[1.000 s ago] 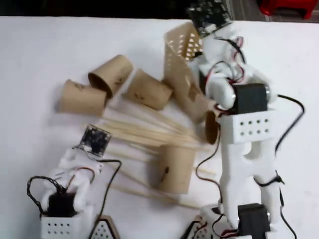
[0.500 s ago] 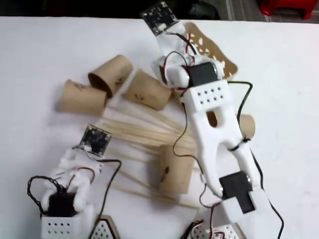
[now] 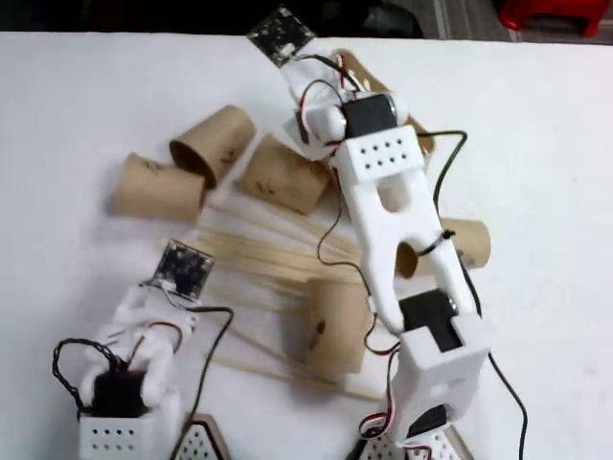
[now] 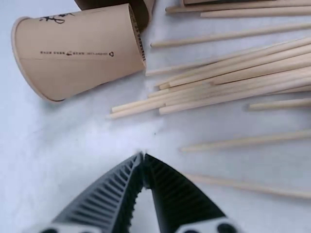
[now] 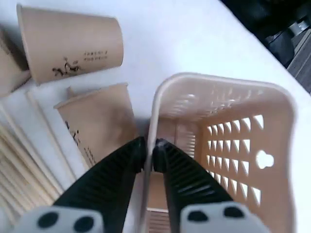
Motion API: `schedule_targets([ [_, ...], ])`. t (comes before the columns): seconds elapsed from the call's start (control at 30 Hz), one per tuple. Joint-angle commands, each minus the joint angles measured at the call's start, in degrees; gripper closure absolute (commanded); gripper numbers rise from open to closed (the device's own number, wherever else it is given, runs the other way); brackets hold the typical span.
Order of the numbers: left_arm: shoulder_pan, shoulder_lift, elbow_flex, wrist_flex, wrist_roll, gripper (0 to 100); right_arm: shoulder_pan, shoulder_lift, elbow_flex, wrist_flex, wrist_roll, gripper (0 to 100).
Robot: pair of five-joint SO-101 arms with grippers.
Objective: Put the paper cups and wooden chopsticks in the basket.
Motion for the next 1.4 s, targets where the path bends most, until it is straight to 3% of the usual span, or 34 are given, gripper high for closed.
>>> schedule_targets([
  [0.0,-0.6,-0.5,-0.4,-1.0,-0.5,97,-0.6,-0.9,-6.2,6.2,3.0,97.9],
  [0.23,-0.6,-0.5,-0.4,-1.0,-0.5,97,-0.7,-0.9,-14.5,17.2,8.1,97.9],
  [0.4,-0.6,-0.5,-0.3,-1.0,-0.5,97,-0.6,-0.6,-15.6,19.2,8.5,96.8],
  [0.63,-0.6,-0.5,-0.3,-1.0,-0.5,97,-0.1,-2.2,-16.1,20.7,4.3,75.4],
  [0.83,-0.7,-0.5,-0.3,-1.1,-0.5,97,0.0,-9.9,-15.6,23.5,3.4,76.5],
  [1.03,-0.7,-0.5,-0.3,-1.1,-0.5,97,6.8,-21.0,-7.6,23.6,3.4,78.4],
  [1.37,-0.7,-0.5,-0.3,-1.1,-0.5,97,24.8,-40.5,24.9,23.3,3.4,78.4],
])
